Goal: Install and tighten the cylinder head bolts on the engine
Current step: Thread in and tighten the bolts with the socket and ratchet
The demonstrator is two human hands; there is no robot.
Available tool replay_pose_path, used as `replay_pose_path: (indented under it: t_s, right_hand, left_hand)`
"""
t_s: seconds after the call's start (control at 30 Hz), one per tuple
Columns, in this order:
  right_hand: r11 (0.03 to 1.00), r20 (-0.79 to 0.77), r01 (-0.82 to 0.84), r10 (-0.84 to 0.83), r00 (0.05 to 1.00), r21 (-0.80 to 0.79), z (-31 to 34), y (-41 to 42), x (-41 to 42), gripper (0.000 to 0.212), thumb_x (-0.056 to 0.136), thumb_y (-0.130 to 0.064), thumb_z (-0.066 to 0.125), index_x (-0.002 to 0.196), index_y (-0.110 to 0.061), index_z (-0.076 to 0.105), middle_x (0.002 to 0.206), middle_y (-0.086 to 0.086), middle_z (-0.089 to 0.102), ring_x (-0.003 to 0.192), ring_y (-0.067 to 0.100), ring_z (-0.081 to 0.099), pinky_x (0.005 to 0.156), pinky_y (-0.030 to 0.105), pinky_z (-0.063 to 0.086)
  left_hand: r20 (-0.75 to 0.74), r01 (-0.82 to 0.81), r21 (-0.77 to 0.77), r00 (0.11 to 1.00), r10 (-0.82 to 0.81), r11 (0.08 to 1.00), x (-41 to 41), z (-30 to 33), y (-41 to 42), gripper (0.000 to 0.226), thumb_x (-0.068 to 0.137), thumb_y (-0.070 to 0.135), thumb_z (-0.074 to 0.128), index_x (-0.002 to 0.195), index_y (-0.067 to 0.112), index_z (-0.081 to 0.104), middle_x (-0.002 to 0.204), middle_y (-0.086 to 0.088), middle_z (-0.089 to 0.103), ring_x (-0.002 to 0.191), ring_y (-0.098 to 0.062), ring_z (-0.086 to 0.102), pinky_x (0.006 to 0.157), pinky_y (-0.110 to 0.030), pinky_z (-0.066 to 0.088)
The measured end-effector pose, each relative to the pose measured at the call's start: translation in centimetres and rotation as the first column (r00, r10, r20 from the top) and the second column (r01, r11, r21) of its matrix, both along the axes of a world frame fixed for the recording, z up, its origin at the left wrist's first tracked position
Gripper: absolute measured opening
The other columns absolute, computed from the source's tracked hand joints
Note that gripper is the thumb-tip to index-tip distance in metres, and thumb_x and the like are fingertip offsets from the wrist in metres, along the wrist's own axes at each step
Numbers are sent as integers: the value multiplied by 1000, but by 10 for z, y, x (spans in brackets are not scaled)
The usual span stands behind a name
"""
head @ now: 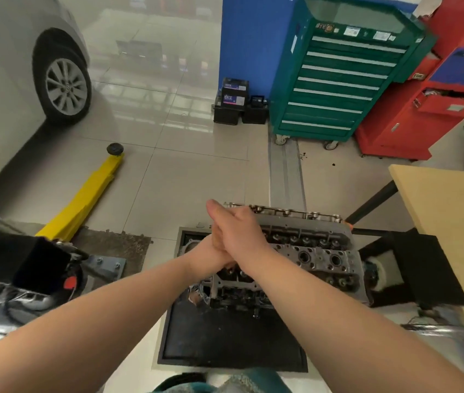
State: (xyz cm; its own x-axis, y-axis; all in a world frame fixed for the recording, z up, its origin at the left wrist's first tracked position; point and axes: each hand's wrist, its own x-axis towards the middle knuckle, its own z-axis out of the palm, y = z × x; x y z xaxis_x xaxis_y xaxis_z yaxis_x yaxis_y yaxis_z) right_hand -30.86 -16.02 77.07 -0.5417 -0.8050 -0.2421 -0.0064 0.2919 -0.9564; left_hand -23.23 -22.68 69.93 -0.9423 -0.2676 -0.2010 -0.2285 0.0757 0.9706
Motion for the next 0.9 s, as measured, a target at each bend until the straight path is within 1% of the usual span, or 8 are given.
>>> replay_pose_path:
  t_s: [0.2, 0.33, 0.43, 0.5, 0.6, 0.7, 0.8, 0.9]
  right_hand:
    - [881, 1, 462, -464, 886, -100, 12, 3, 58, 58, 108, -37, 51, 59, -9, 37, 55, 8, 31, 49, 12, 29, 52, 28, 21]
    - [976, -39, 182, -188, 981, -117, 20, 18, 43, 54, 106, -39, 54, 73, 4, 51, 70, 24, 46, 64, 20, 42, 62, 40, 34]
    - [990, -63, -123, 119, 991, -65, 19, 31, 4, 12, 100, -30, 65, 106, -19, 65, 89, -2, 65, 87, 10, 63, 89, 42, 52]
    - [971, -141, -239, 232, 962, -32, 18, 39, -21, 27, 96, -25, 69, 122, -31, 62, 104, -15, 70, 102, 2, 66, 99, 36, 53]
    - [956, -346, -291, 264, 900, -28, 21, 56, -48, 36, 95, -20, 68, 122, -42, 61, 115, -24, 69, 111, -9, 61, 98, 22, 48]
    - [969, -494, -246, 212, 843, -5, 21, 76, -69, 47, 97, -21, 68, 130, -49, 51, 119, -20, 67, 110, -2, 62, 93, 20, 48]
    - [979, -531, -197, 190, 826, 44, 5, 95, -79, 42, 99, -21, 65, 136, -38, 51, 120, -13, 66, 111, 6, 62, 93, 24, 48]
    - [985, -513, -159, 169, 842, 63, -14, 112, -82, 42, 101, -23, 60, 139, -36, 48, 123, -15, 65, 114, 2, 60, 96, 23, 44]
  left_hand:
    - [75, -569, -200, 803, 592, 798, 33, -40, 43, 13, 85, 33, 58, 72, 32, 60, 70, 23, 68, 68, 5, 61, 58, -21, 50]
    - [38, -466, -472, 838, 545, 748, 34, -30, 45, 44, 93, 3, 64, 65, 33, 51, 54, 12, 58, 64, 0, 62, 49, -12, 42]
    - [-14, -432, -468, 876, 482, 771, 30, -11, 41, 22, 95, 8, 62, 81, 24, 65, 71, 13, 71, 73, -2, 67, 59, -18, 50]
    - [-98, -509, -387, 852, 515, 769, 23, 4, 41, 16, 98, 14, 64, 95, 29, 69, 80, 17, 74, 76, -1, 70, 64, -18, 54]
    - [-153, -453, -414, 890, 430, 790, 5, 28, 42, 32, 98, 14, 66, 87, 44, 61, 72, 35, 67, 68, 15, 62, 59, -5, 43]
    - [-50, -296, -464, 950, 309, 835, -14, 33, 47, 14, 96, 31, 70, 89, 40, 62, 71, 16, 67, 64, 1, 57, 61, -20, 43]
    - [109, -154, -464, 967, 229, 872, -14, 12, 55, 46, 87, 43, 80, 128, 36, 61, 112, 14, 72, 99, -4, 66, 87, -28, 54]
    - [256, -72, -706, 902, 349, 704, 0, -24, 66, 54, 87, 43, 78, 137, 29, 62, 141, 6, 59, 131, -21, 51, 113, -39, 44]
